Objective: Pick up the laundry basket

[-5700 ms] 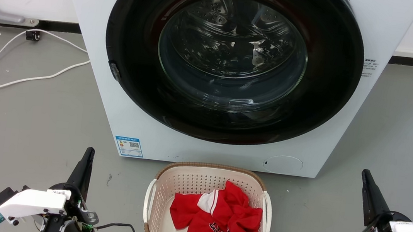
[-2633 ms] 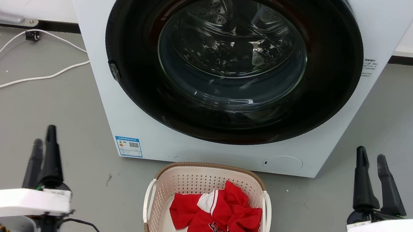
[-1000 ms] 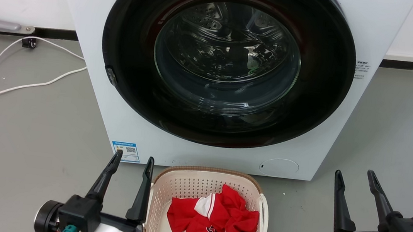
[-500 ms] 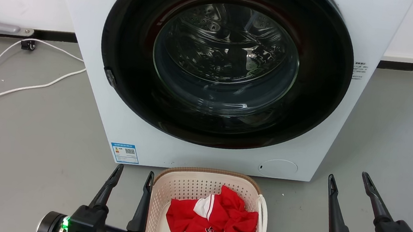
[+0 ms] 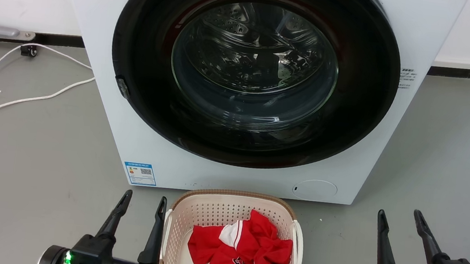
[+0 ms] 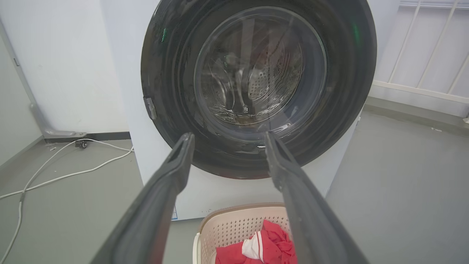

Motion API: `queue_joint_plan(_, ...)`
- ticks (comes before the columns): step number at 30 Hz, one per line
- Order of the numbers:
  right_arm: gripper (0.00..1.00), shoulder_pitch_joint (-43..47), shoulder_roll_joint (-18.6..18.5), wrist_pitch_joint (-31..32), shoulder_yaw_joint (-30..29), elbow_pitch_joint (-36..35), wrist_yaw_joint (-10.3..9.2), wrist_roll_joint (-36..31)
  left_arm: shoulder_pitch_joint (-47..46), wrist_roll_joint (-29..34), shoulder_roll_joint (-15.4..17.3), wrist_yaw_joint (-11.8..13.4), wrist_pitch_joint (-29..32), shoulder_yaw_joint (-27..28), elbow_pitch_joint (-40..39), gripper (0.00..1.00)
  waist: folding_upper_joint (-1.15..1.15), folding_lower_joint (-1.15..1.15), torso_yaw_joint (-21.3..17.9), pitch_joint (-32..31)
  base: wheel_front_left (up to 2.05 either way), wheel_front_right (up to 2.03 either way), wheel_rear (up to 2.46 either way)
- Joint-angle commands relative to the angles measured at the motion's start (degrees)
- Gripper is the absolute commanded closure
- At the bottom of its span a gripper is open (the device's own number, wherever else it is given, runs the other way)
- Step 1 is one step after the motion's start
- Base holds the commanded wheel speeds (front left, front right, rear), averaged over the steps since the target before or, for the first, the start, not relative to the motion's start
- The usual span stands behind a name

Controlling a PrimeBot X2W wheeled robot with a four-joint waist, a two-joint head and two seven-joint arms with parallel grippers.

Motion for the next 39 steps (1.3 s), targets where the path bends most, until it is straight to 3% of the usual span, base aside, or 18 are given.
queue_joint_plan(1,0.00,-0.10,0.03,-0.11,-0.04,0.25,-0.02,0.63,0.35,-0.06,-0.10,-0.32,-0.16,0.03,0.09,0.00,0.00,0.00,0.01,-0.01,0.00,0.00,0.00)
queue_joint_plan(10,0.00,-0.61,0.03,-0.12,-0.21,0.86,-0.02,0.94,0.44,0.10,-0.29,-1.43,-0.16,0.19,1.14,0.00,0.00,0.00,0.03,0.02,0.00,0.00,0.00)
queue_joint_plan(29,0.00,-0.96,0.03,-0.12,-0.04,0.96,-0.02,1.16,0.26,-1.09,-0.31,-1.30,-0.16,0.41,1.55,0.00,0.00,0.00,-0.20,1.63,0.00,0.00,0.00)
queue_joint_plan(39,0.00,-6.69,0.03,-0.12,1.08,2.02,-0.02,-0.04,-5.54,-1.43,-0.31,-2.22,-0.15,1.88,4.83,0.00,0.00,0.00,-0.38,12.67,0.00,0.00,0.00)
